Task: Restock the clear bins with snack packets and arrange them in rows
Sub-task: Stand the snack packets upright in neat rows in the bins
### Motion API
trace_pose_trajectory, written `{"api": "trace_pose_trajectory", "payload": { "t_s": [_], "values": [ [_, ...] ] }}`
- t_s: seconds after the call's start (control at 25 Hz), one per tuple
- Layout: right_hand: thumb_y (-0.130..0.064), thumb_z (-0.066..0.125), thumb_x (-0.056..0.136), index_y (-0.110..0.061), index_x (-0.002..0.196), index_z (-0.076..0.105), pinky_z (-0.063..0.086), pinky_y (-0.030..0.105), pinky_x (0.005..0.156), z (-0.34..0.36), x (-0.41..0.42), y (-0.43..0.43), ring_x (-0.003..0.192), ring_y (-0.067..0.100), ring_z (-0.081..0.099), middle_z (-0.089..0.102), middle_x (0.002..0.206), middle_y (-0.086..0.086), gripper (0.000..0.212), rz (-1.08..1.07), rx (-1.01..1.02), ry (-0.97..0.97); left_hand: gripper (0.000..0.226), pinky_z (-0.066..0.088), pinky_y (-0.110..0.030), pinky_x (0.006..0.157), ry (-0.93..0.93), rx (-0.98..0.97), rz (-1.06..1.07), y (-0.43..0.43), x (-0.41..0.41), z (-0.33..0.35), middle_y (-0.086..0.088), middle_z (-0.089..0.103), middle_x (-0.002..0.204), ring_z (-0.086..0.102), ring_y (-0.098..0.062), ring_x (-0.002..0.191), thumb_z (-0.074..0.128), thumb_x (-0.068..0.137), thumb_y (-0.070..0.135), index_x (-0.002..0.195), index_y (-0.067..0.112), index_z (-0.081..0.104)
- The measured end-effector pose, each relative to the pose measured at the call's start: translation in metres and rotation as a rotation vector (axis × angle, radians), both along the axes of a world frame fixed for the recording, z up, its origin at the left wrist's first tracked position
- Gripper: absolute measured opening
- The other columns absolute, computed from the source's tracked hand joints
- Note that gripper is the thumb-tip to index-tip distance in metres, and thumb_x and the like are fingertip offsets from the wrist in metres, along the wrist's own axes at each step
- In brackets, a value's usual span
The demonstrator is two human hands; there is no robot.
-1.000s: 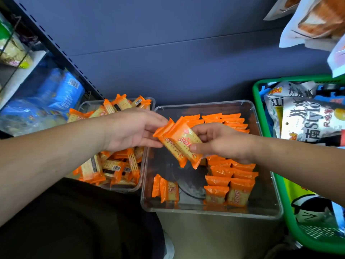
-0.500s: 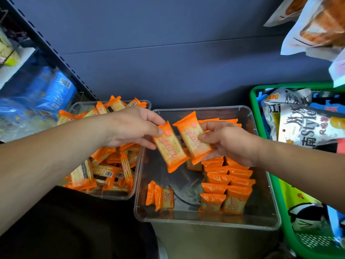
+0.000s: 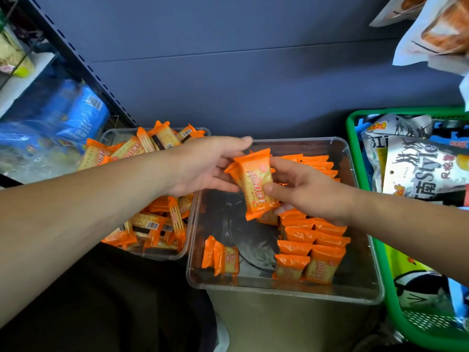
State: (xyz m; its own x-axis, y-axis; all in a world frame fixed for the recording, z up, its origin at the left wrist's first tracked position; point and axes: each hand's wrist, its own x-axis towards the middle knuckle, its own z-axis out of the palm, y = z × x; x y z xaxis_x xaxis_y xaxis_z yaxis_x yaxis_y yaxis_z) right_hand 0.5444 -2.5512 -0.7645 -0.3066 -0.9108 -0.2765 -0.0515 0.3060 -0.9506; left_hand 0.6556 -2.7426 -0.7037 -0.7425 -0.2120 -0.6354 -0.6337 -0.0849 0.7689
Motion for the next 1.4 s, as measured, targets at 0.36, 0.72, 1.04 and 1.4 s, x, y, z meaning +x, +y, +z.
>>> {"api": "trace_pose_trajectory", "payload": {
  "t_s": [0.36,0.72,1.04,1.4],
  "values": [
    [-0.023,0.083,0.087,-0.029,0.149,0.051,0.052,0.01,0.083,0.004,-0.006,-0.006,0.097,0.008,0.066,0.065,0.122,-0.01,0.07,0.105,0.042,0.453,0.063,0.062,-0.042,0.09,0.036,-0.642,-0.366,0.021,0.008,-0.022,0.006,0.076,0.107,0.075,-0.013,0.095,0.095,0.071,0.018,0.125,0.022,0.062],
    [-0.019,0.082,0.081,-0.025,0.116,0.064,0.048,0.014,0.066,-0.007,0.008,-0.013,0.079,-0.001,0.063,0.066,0.095,-0.011,0.04,0.057,0.076,0.487,0.038,0.027,-0.049,0.125,-0.39,-1.143,-1.328,0.05,0.054,-0.06,-0.001,0.07,0.106,0.064,-0.025,0.111,0.059,0.095,0.056,0.111,0.022,0.067],
    [-0.055,0.068,0.086,-0.029,0.14,0.052,0.037,0.043,0.107,-0.043,0.008,-0.002,0.126,0.024,0.04,0.048,0.13,-0.003,0.062,0.344,0.346,1.158,0.03,0.056,-0.039,0.094,-0.351,-0.909,-1.112,0.056,0.054,-0.062,0.002,0.056,0.111,0.06,-0.022,0.102,0.075,0.08,0.023,0.11,0.026,0.068],
    [-0.063,0.068,0.082,-0.024,0.135,0.041,0.035,0.045,0.102,-0.045,0.02,-0.002,0.121,0.026,0.035,0.036,0.128,0.0,0.071,0.342,0.411,1.273,0.06,0.057,-0.033,0.096,-0.209,-0.594,-0.372,0.014,0.038,-0.001,0.012,0.064,0.127,0.065,-0.009,0.107,0.083,0.079,0.018,0.133,0.037,0.065]
  ]
}}
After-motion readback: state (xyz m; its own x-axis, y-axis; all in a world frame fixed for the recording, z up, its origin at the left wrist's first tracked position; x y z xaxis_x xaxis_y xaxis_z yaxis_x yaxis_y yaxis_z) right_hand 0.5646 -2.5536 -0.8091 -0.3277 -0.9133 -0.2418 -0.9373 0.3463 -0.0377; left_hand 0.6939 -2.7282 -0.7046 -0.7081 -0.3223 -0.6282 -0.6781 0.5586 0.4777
